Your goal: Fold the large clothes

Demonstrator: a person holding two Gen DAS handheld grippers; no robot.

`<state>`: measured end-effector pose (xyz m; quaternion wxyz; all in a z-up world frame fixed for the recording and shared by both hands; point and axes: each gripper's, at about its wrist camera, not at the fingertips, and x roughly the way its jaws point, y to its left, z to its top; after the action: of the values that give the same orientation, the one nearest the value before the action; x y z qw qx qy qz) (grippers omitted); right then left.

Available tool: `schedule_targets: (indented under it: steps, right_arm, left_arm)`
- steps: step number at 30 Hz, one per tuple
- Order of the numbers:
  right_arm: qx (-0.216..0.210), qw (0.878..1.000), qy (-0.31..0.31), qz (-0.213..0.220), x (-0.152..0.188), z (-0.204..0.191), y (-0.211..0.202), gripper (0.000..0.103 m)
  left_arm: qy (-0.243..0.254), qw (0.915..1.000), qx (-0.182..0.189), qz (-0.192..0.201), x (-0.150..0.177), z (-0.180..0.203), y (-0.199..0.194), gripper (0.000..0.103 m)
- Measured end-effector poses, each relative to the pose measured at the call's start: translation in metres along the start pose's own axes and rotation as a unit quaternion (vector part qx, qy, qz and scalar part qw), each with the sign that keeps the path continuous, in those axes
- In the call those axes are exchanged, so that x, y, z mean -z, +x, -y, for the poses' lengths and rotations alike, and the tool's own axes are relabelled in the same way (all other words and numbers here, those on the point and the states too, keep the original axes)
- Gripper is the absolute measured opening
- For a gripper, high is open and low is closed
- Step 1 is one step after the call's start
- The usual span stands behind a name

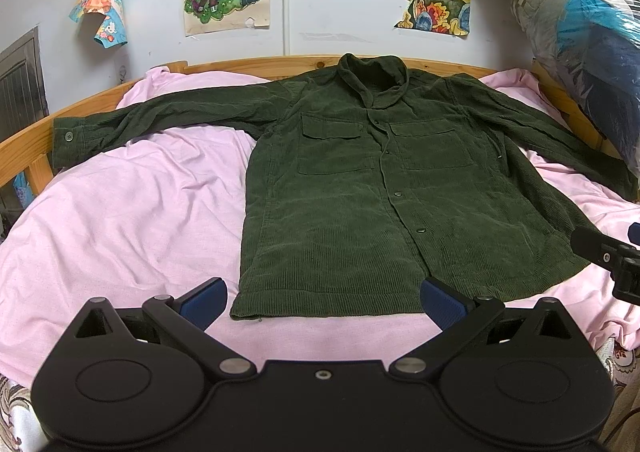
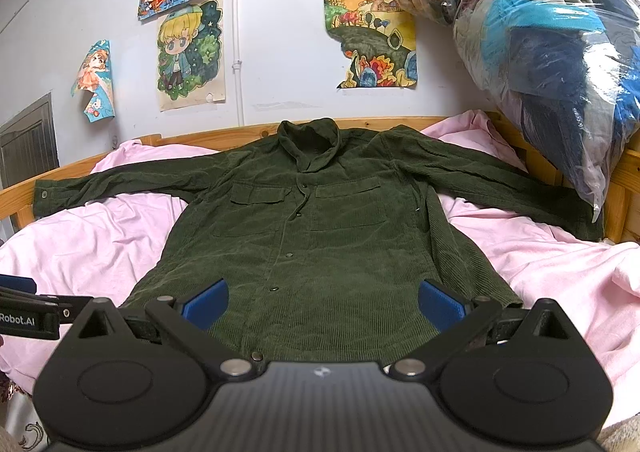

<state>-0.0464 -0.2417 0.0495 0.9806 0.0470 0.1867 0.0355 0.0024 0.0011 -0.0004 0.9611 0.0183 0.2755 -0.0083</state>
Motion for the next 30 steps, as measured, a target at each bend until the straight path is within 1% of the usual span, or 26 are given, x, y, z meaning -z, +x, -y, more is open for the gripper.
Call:
schedule_targets:
  steps: [30]
  right_arm:
    - [0.001, 1.000, 0.001, 0.000, -0.0004, 0.0029, -0.0007, 0.103]
  left_arm:
    - [-0.002, 1.0000, 0.000, 0.003, -0.0001, 0.0001, -0.0034, 0.102]
